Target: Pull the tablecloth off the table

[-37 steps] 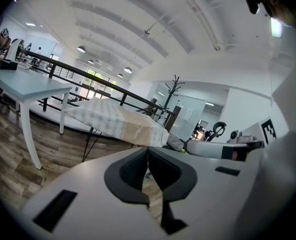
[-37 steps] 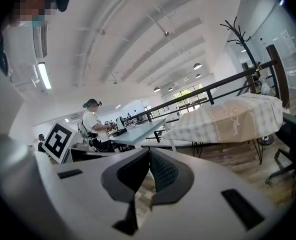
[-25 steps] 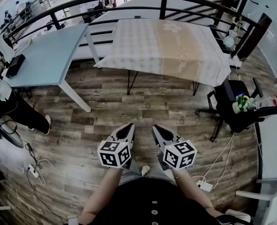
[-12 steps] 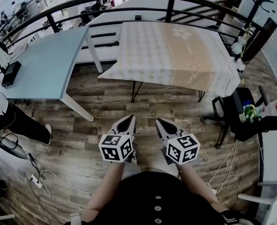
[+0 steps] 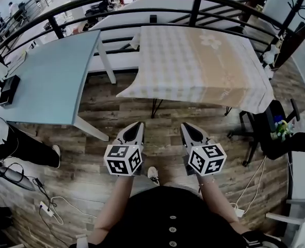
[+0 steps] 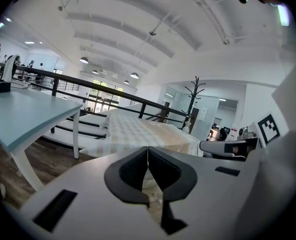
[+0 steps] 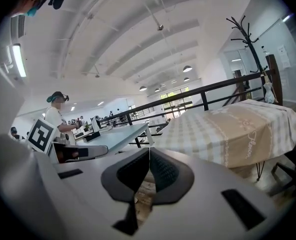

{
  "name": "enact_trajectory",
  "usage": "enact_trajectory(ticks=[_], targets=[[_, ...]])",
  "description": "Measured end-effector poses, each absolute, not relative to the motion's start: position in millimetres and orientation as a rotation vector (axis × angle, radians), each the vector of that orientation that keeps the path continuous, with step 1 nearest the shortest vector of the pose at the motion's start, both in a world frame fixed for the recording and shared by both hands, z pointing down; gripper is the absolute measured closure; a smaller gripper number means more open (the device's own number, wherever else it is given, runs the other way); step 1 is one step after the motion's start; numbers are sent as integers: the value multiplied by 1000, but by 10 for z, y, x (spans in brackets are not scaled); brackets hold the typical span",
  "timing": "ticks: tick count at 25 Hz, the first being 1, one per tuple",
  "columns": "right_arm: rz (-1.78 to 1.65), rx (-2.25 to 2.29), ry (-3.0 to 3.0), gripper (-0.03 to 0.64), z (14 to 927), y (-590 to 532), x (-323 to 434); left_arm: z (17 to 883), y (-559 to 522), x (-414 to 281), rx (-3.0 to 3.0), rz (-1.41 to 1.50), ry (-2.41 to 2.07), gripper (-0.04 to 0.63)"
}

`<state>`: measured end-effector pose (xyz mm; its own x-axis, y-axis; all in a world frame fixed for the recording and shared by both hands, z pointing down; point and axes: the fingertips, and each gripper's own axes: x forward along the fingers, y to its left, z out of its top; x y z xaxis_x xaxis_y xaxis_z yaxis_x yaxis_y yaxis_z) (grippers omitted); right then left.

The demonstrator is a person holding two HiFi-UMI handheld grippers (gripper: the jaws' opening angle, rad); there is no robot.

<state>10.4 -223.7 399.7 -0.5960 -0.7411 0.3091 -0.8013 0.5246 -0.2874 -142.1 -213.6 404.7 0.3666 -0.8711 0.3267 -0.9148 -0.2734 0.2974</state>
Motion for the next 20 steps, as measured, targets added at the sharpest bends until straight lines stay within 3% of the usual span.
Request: enact_trajectory(ticks=[20], targets=[[813,1236,-2572,588,4374,-2748,-306,4496,-2592,-1620,2126,222,-1457,580]])
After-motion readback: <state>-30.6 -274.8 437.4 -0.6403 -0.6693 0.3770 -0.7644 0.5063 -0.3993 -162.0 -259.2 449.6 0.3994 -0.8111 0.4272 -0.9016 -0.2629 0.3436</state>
